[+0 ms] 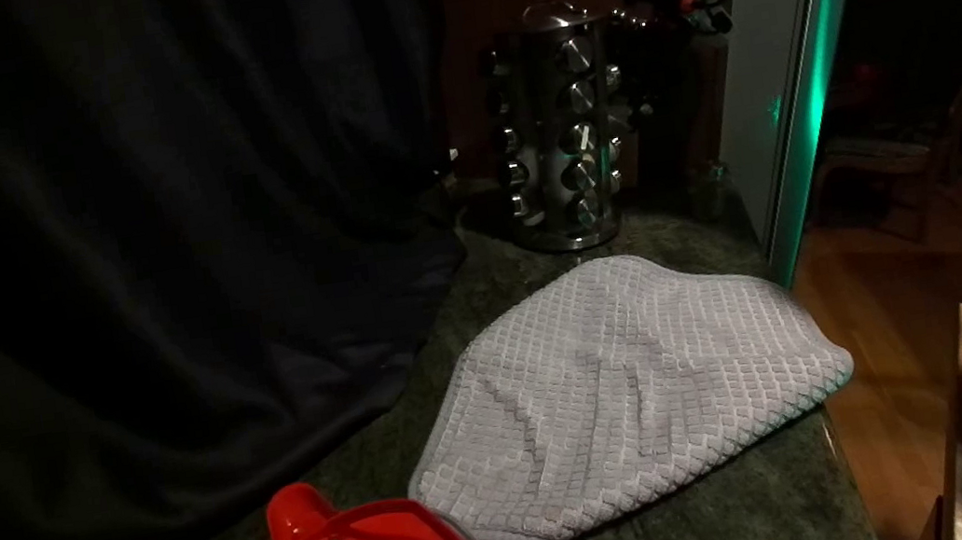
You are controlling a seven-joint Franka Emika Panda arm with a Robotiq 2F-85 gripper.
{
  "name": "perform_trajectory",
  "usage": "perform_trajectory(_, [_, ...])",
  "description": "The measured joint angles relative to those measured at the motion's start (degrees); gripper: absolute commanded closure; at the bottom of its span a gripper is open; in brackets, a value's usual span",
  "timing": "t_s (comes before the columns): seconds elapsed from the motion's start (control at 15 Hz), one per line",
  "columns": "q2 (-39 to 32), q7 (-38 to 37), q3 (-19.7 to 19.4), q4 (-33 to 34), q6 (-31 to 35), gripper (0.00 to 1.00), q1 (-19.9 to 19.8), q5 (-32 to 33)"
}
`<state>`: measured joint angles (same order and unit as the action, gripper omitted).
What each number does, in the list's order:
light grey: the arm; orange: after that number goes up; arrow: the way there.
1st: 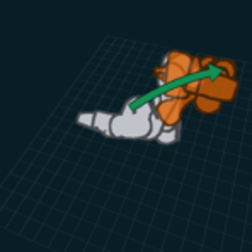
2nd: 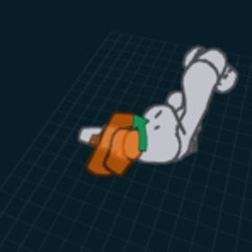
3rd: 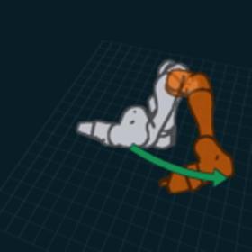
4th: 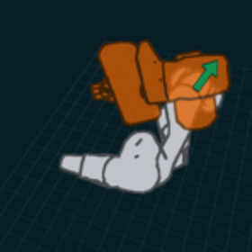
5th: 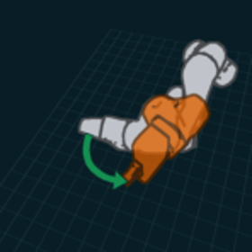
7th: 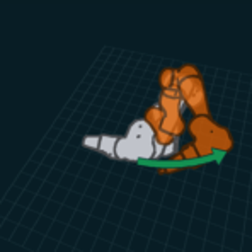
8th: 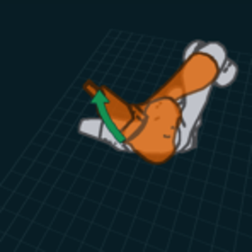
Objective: Take a jar out of the stand
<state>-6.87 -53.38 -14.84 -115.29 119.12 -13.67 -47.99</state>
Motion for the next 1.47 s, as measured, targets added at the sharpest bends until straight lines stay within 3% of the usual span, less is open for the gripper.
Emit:
perform_trajectory(0.4, [-0.30, -0.49, 0.64, 1.03, 1.00, 0.00, 0.95, 1.43])
perform_trajectory(1.0, [-0.58, -3.93, 1.02, 1.34, 3.80, 0.02, 1.88, 9.15])
perform_trajectory(1.07, [-0.61, -3.97, 1.02, 1.34, 3.80, 0.21, 1.94, 9.42])
perform_trajectory(1.2, [-0.68, -3.99, 1.11, 1.34, 3.80, 0.32, 1.99, 9.91])
perform_trajectory(1.47, [-0.70, -3.99, 1.20, 1.38, 3.80, 0.63, 1.99, 10.53])
